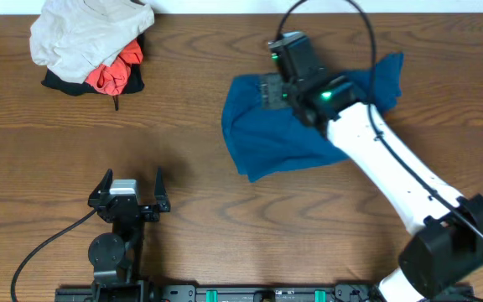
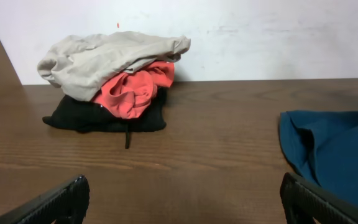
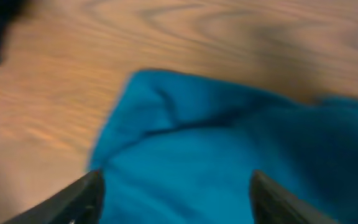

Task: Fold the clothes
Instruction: 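Drag the teal shirt leftward onto the table center with right gripper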

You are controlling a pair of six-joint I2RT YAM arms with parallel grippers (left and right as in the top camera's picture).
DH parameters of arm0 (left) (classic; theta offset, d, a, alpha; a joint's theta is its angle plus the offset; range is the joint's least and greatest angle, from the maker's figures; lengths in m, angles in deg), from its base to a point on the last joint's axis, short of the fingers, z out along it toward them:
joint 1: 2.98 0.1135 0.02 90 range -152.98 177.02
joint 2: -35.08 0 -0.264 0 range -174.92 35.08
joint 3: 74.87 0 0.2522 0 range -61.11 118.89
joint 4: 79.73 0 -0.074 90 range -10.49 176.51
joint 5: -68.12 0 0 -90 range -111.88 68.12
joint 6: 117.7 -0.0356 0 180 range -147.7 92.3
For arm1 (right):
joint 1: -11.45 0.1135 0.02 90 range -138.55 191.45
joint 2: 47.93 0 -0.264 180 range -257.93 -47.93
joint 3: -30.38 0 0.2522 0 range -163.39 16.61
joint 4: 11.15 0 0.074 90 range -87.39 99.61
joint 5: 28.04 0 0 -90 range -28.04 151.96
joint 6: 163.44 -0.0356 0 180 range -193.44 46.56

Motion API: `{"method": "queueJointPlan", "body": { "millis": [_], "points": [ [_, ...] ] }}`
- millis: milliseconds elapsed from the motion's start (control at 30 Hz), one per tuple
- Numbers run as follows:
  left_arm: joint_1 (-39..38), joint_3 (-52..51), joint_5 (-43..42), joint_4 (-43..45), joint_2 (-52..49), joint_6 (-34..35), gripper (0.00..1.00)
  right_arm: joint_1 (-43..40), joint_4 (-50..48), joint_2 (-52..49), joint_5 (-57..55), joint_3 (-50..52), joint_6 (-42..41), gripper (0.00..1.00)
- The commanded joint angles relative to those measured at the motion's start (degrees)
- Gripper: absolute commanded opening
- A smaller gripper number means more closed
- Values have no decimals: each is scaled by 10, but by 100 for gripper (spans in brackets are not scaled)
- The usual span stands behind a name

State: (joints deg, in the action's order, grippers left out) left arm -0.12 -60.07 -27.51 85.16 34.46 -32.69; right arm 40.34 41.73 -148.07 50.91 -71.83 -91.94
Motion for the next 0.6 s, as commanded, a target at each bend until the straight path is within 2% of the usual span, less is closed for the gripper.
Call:
{"method": "queueJointPlan", "body": {
  "millis": [0,133,167,400,567],
  "points": [
    [2,-8,-12,-21,4,-9,98,-34,26,16,-54,-7,-1,78],
    [2,-8,-12,-21,4,-9,98,-76,89,16,-49,-7,-20,97],
    [2,-8,-12,-21,4,-9,98,-88,105,16,-42,-7,-25,99],
    [2,-8,-17,-17,4,10,98,-167,179,16,53,-7,-25,99],
    [2,-8,-120,68,4,80,98,-205,206,16,62,-7,-25,99]
  ]
}}
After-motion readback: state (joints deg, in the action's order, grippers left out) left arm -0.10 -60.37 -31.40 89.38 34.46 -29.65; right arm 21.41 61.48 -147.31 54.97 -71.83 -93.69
